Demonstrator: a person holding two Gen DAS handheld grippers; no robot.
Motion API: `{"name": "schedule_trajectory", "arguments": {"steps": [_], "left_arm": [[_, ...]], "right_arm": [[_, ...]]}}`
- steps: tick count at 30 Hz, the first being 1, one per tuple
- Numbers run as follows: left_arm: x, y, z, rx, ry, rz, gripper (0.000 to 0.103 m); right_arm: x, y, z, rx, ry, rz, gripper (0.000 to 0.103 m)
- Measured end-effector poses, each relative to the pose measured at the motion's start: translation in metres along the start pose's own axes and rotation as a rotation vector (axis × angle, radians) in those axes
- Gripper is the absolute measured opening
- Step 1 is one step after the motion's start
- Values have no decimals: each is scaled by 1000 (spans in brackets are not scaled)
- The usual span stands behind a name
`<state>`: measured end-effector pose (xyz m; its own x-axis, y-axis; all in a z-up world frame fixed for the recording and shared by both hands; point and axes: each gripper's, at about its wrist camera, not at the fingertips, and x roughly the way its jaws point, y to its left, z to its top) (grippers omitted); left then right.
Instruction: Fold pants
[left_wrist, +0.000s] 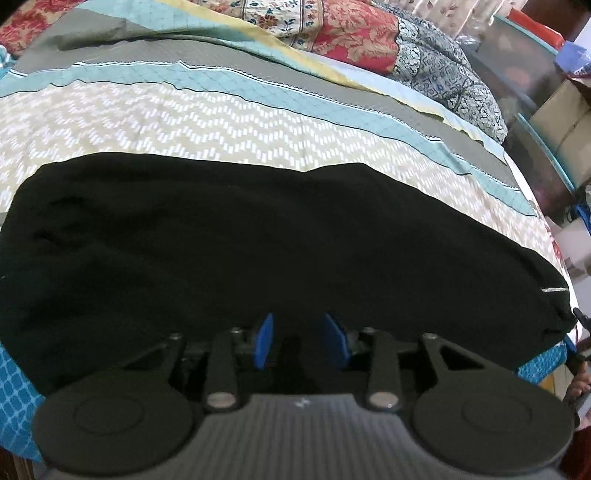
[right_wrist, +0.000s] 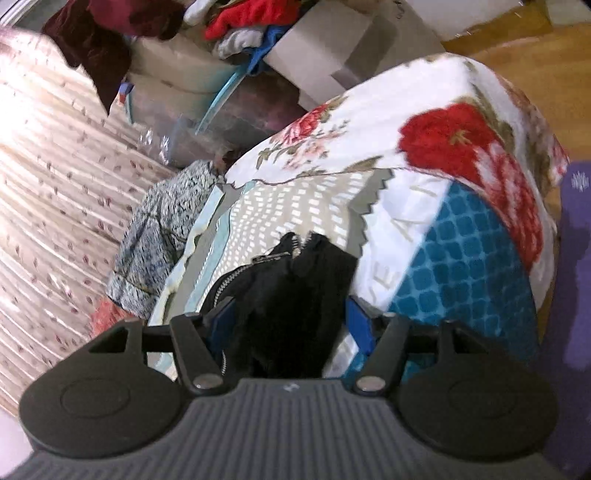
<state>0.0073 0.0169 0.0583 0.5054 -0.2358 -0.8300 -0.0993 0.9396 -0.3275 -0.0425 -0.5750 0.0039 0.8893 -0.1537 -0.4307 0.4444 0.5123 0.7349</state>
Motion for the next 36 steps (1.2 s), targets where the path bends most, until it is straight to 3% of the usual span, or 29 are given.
{"name": "schedule_trajectory", "arguments": {"steps": [3,7,10,12,15,20,22,23,24,26,29,32,34,36], "left_arm": [[2,-2,1,0,2,-9,32],[3,4,0,-12,2,-14,32],[2,15,-3,-42,1,-18,32],[1,24,-5,-66,-1,-22,32],[-3,39,-9,-106,-11,-35,33],[-12,66,-17,-163,-38,-50,34],[-16,78,-21,-192,-47,-58,34],[-19,85,-23,-212,-51,-69,34],[-21,90,-24,-227,-54,-80,34],[-26,101,-28,-253,-68,-105,34],[-36,111,-33,-255,-104,-114,39],[-46,117,-38,-252,-138,-174,39],[-50,118,-40,-245,-156,-196,39],[-51,119,-40,-247,-167,-201,39]], "right_arm": [[11,13,0,-109,15,-64,26],[4,47,-10,-297,-24,-129,21],[-9,86,-24,-445,-55,-81,20],[-16,116,-39,-556,-42,-11,20],[-26,167,-84,-819,22,96,20],[-28,199,-204,-1262,263,249,20],[-19,194,-247,-1368,361,224,24],[-14,187,-267,-1415,393,192,37],[-15,182,-280,-1459,381,169,44],[-27,179,-293,-1556,317,151,46],[-47,185,-277,-1538,351,192,50],[-67,198,-247,-1389,384,285,48],[-67,207,-233,-1275,360,304,43],[-55,209,-221,-1146,348,269,30]]}}
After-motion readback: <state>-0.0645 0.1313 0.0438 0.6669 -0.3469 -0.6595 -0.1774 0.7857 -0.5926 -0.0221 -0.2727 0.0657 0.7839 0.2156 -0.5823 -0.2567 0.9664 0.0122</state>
